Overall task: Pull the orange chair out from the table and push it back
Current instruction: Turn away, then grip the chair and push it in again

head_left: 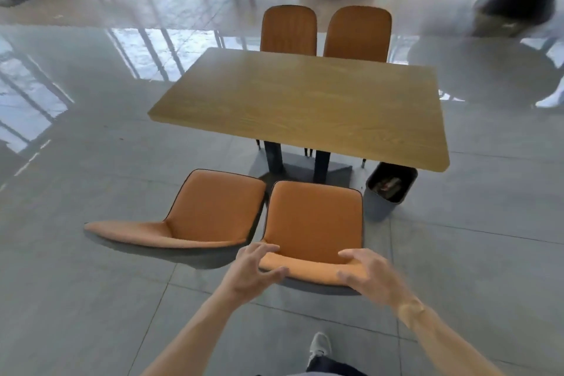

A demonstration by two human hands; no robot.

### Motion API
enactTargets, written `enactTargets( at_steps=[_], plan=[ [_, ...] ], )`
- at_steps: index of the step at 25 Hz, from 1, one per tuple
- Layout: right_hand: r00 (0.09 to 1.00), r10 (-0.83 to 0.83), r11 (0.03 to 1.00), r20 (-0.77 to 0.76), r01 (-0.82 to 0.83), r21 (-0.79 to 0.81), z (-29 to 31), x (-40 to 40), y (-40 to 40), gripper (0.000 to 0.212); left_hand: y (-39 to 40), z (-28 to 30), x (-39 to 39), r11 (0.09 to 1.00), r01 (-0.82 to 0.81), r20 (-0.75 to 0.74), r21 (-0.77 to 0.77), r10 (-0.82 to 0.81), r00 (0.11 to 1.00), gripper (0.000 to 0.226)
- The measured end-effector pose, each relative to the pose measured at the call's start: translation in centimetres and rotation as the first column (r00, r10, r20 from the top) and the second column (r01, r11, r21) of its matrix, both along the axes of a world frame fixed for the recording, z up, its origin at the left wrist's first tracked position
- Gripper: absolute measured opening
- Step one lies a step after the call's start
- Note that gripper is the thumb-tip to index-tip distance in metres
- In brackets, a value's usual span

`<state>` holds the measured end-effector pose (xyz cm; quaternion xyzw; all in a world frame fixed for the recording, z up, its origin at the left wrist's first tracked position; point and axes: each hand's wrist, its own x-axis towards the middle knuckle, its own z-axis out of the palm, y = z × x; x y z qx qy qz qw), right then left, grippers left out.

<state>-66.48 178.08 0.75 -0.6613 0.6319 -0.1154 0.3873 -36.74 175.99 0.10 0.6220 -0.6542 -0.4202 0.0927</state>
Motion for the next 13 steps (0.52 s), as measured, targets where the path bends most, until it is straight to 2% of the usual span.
enactTargets(
  at_steps=[4, 6, 13],
  plan=[
    [0.998, -0.051, 0.997, -0.035, 0.053, 0.051, -1.8, -0.6, 1.0, 0.058, -1.1, -1.9, -0.1, 0.991, 0.125, 0.214, 0.042, -0.131, 0.968, 0.070],
    [0.996, -0.037, 0.996, -0.083, 0.043, 0.073, -2.4, -0.3, 1.5, 0.060, -1.3, -2.6, -0.2, 0.982, 0.175, 0.270, 0.074, -0.189, 0.944, 0.071],
    [0.947, -0.014, 0.992, -0.320, 0.053, 0.114, -3.2, 3.1, 1.8, 0.085, -1.8, -3.9, 0.3, 0.965, 0.246, 0.240, 0.092, -0.261, 0.935, 0.080]
  ],
)
